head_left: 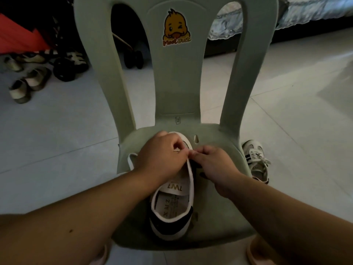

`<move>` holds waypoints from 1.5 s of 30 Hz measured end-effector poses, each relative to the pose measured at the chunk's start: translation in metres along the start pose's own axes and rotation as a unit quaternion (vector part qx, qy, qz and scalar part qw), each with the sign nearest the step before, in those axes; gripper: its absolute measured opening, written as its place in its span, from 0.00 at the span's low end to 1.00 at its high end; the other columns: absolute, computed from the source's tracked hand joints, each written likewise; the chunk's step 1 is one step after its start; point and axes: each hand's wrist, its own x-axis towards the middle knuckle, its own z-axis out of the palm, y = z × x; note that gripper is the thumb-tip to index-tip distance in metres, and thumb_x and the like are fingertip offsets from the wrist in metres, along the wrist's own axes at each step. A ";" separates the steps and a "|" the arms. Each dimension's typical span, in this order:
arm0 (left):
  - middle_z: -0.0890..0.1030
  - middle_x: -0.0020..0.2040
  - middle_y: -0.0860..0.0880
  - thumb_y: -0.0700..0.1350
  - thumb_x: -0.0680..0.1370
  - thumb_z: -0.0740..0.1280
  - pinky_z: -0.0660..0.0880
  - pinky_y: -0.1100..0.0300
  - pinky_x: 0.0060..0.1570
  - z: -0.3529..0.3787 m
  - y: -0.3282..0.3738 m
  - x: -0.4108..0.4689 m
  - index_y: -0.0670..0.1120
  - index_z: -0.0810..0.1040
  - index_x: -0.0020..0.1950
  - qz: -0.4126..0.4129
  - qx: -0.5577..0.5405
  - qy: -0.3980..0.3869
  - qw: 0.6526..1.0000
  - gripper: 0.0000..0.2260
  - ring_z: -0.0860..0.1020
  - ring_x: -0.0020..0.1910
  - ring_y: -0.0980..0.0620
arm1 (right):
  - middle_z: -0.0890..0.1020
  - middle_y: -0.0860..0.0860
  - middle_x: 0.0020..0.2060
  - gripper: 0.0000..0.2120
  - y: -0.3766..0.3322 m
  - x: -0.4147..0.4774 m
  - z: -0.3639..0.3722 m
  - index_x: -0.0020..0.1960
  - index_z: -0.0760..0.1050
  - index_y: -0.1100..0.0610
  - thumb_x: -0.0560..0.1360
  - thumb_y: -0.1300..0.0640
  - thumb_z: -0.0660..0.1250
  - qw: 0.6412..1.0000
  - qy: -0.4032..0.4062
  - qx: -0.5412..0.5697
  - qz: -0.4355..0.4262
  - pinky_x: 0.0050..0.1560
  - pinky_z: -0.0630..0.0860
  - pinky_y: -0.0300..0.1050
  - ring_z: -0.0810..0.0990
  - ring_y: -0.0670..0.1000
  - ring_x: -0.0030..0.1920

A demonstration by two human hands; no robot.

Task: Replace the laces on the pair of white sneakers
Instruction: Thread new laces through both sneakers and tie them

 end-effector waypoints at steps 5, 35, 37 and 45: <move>0.71 0.64 0.55 0.60 0.71 0.66 0.66 0.55 0.59 0.001 0.002 0.005 0.59 0.74 0.62 -0.024 0.089 -0.125 0.988 0.20 0.63 0.64 0.50 | 0.82 0.50 0.38 0.08 -0.004 -0.008 -0.009 0.41 0.78 0.53 0.77 0.56 0.65 0.997 0.051 0.062 -0.011 0.37 0.72 0.41 0.78 0.48 0.40; 0.66 0.65 0.57 0.59 0.70 0.67 0.63 0.52 0.65 0.003 -0.010 -0.001 0.65 0.75 0.57 -0.003 0.086 -0.134 0.987 0.16 0.60 0.64 0.50 | 0.78 0.50 0.35 0.09 -0.016 0.000 -0.043 0.40 0.76 0.54 0.78 0.56 0.63 0.986 0.066 -0.128 -0.083 0.33 0.70 0.42 0.75 0.49 0.35; 0.66 0.64 0.57 0.58 0.69 0.68 0.63 0.51 0.65 0.003 -0.008 0.000 0.65 0.75 0.57 -0.005 0.079 -0.132 0.988 0.16 0.60 0.64 0.50 | 0.79 0.52 0.38 0.09 -0.017 0.003 -0.061 0.41 0.75 0.55 0.79 0.58 0.62 0.993 0.104 0.047 -0.043 0.35 0.72 0.41 0.76 0.48 0.36; 0.60 0.68 0.55 0.57 0.67 0.70 0.57 0.54 0.64 0.004 -0.006 -0.002 0.67 0.76 0.54 -0.018 0.089 -0.101 0.991 0.16 0.55 0.65 0.50 | 0.71 0.51 0.27 0.13 -0.020 0.001 -0.076 0.37 0.69 0.57 0.80 0.56 0.57 0.878 0.084 0.470 0.027 0.37 0.73 0.44 0.71 0.49 0.29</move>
